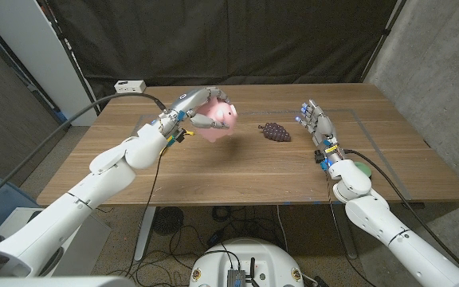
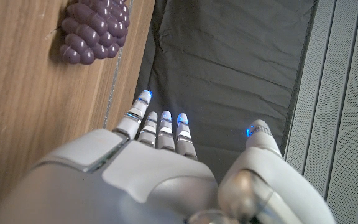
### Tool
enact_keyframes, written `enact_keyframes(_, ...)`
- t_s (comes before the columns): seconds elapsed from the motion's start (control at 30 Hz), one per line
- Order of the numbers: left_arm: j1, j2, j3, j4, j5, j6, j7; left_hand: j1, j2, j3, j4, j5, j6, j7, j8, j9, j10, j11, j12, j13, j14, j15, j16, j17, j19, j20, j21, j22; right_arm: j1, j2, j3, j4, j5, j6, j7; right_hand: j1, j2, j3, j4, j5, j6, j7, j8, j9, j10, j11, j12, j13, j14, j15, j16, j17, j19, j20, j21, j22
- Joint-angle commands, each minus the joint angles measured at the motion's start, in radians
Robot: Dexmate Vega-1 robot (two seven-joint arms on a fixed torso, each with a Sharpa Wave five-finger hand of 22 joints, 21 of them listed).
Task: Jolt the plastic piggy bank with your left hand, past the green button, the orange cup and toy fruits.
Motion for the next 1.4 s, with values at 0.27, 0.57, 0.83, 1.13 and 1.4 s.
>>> enact_keyframes(0.27,0.331,-0.102,-0.357,0.048,-1.083,-0.549,-0.094,0.366,0.375,0.014,-0.011,0.003,0.011,0.0,0.003,0.002,0.081,-0.047,0.0,0.042,0.208,-0.234,0.007,0.004,0.169,-0.175,0.015,0.0,0.071,0.02,-0.042,0.062,0.008,-0.03,0.05,0.006,0.004,0.0,-0.001,0.0,0.003,0.003,-0.001,0.003,0.006,0.003,0.002,0.002,-0.001,-0.003,0.001,0.001,0.013,-0.001,-0.003,0.004)
enact_keyframes(0.57,0.405,-0.256,-0.444,0.082,-1.094,-0.532,-0.017,0.364,0.375,0.011,-0.01,0.002,0.011,-0.003,0.001,0.001,0.08,-0.049,-0.004,0.045,0.209,-0.237,0.006,0.004,0.166,-0.177,0.02,-0.001,0.085,0.016,-0.05,0.058,0.006,-0.048,0.054,0.007,0.005,0.0,-0.001,0.0,0.003,0.004,-0.001,0.003,0.005,0.004,0.002,0.002,-0.001,-0.003,0.0,0.001,0.014,-0.002,-0.005,0.004)
enact_keyframes(0.83,0.366,-0.34,-0.392,0.154,-1.266,-0.531,-0.102,0.362,0.376,0.011,-0.01,0.002,0.007,-0.008,-0.002,0.0,0.083,-0.052,-0.009,0.046,0.201,-0.235,-0.002,0.0,0.152,-0.172,0.02,-0.002,0.082,0.009,-0.049,0.049,0.007,-0.056,0.047,0.008,0.006,-0.001,-0.001,0.0,0.004,0.004,-0.001,0.003,0.006,0.004,0.002,0.002,-0.001,-0.003,0.0,0.001,0.015,-0.003,-0.007,0.004)
enact_keyframes(1.13,0.28,-0.425,-0.353,0.237,-1.371,-0.594,-0.234,0.36,0.377,0.009,-0.01,0.002,0.01,-0.009,-0.002,-0.002,0.085,-0.055,-0.014,0.046,0.207,-0.242,-0.001,0.0,0.154,-0.176,0.025,-0.003,0.071,0.003,-0.041,0.043,0.003,-0.048,0.039,0.009,0.006,-0.001,-0.001,0.0,0.004,0.004,-0.001,0.003,0.006,0.004,0.002,0.002,0.0,-0.004,0.0,0.001,0.015,-0.003,-0.008,0.004)
enact_keyframes(1.4,0.222,-0.507,-0.418,0.257,-0.896,-0.642,-0.02,0.359,0.38,0.006,-0.01,0.001,0.025,-0.013,0.002,-0.003,0.093,-0.059,-0.016,0.048,0.217,-0.246,0.002,0.002,0.154,-0.181,0.032,-0.004,0.06,0.004,-0.035,0.037,0.012,-0.047,0.031,0.01,0.007,-0.001,-0.001,0.0,0.004,0.005,-0.001,0.003,0.006,0.003,0.001,0.002,0.0,-0.005,0.0,0.001,0.016,-0.004,-0.009,0.004)
